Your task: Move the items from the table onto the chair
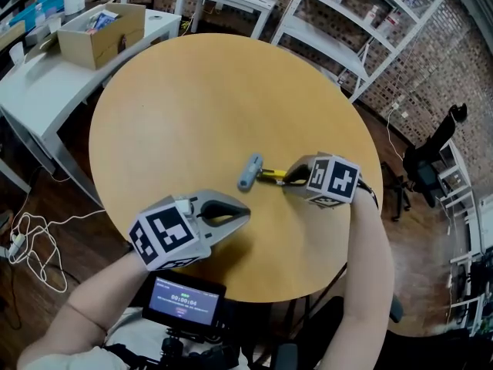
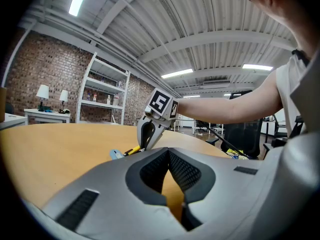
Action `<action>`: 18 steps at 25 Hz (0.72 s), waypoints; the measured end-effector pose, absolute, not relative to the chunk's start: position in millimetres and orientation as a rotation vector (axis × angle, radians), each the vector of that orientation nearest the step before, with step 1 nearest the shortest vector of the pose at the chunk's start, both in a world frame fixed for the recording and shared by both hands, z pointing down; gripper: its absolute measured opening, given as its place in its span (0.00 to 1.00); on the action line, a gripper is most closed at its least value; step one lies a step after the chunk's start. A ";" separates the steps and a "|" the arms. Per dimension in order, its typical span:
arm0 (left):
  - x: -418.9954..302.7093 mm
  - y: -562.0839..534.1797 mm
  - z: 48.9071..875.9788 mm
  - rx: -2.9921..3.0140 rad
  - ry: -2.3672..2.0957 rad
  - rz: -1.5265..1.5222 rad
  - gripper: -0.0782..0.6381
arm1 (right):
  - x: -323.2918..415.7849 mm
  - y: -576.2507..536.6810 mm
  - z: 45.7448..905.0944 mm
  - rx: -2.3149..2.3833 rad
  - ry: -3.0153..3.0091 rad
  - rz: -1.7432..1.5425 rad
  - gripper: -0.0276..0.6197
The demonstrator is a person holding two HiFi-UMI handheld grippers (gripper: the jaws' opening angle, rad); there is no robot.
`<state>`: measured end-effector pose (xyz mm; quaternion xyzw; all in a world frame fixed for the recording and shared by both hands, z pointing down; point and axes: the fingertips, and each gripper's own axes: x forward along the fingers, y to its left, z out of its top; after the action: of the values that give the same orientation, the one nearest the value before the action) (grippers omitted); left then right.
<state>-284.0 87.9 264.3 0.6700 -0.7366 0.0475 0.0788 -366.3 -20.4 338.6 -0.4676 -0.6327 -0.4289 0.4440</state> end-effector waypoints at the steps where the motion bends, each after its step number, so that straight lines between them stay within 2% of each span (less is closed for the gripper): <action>1: -284.2 87.9 264.6 2.008 -2.207 0.142 0.12 | -366.1 -20.4 338.5 -1.156 -1.568 -1.084 0.11; 7: -286.1 89.4 265.0 1.999 -2.207 0.141 0.12 | -354.7 -8.4 321.0 -1.116 -1.616 -1.256 0.11; 13: -288.5 89.9 268.1 1.994 -2.225 0.135 0.12 | -344.6 0.0 275.7 -0.886 -1.920 -1.479 0.11; 15: -288.2 89.5 268.1 2.000 -2.227 0.130 0.12 | -337.2 6.4 260.0 -0.836 -2.099 -1.419 0.11; 18: -289.2 90.0 267.2 1.996 -2.228 0.134 0.12 | -328.8 12.2 237.0 -0.814 -2.395 -1.157 0.12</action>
<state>-289.2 90.0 267.2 0.6648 -0.7420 0.0445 0.0734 -328.8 12.2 237.0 -0.2877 -0.8471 -0.4093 0.1789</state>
